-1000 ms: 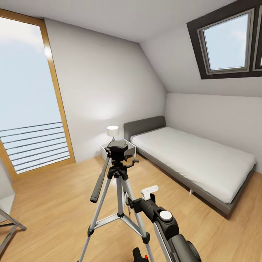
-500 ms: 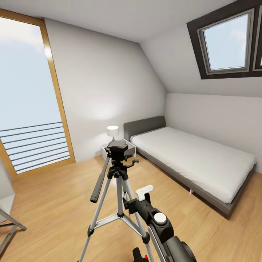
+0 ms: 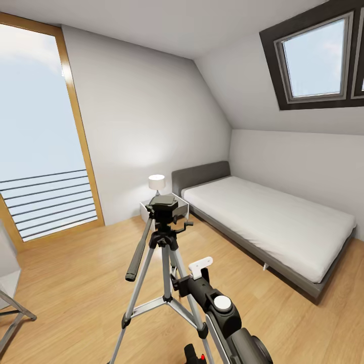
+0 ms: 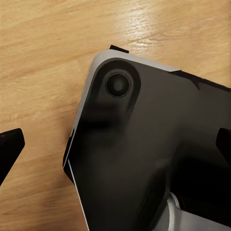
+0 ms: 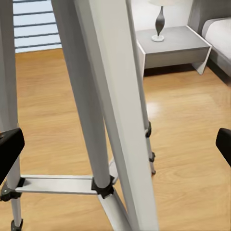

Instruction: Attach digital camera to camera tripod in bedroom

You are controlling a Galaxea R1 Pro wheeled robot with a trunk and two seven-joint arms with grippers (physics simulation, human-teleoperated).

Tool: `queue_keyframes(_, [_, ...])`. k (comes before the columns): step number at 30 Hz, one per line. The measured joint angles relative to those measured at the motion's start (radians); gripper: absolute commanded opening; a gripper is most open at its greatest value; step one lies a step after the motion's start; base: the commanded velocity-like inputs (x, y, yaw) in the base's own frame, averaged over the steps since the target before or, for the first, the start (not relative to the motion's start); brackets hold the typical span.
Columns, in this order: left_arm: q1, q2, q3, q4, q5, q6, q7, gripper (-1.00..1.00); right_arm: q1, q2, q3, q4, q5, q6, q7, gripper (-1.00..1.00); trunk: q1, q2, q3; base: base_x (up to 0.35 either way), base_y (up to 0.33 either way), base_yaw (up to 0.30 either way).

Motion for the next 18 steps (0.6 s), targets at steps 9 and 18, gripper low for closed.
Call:
queue_keyframes(9, [0.000, 0.000, -0.001, 0.000, 0.000, 0.001, -0.001, 1.00, 0.000, 0.000, -0.001, 0.000, 0.002, -0.001, -0.003, 1.00, 0.000, 0.000, 0.000, 0.085, 0.000, 0.000])
queue_keyframes(18, [0.000, 0.002, -0.001, 0.000, 0.000, 0.001, -0.001, 1.00, 0.000, 0.000, 0.001, 0.002, 0.002, -0.001, -0.003, 1.00, 0.000, 0.000, 0.000, 0.170, 0.000, 0.000])
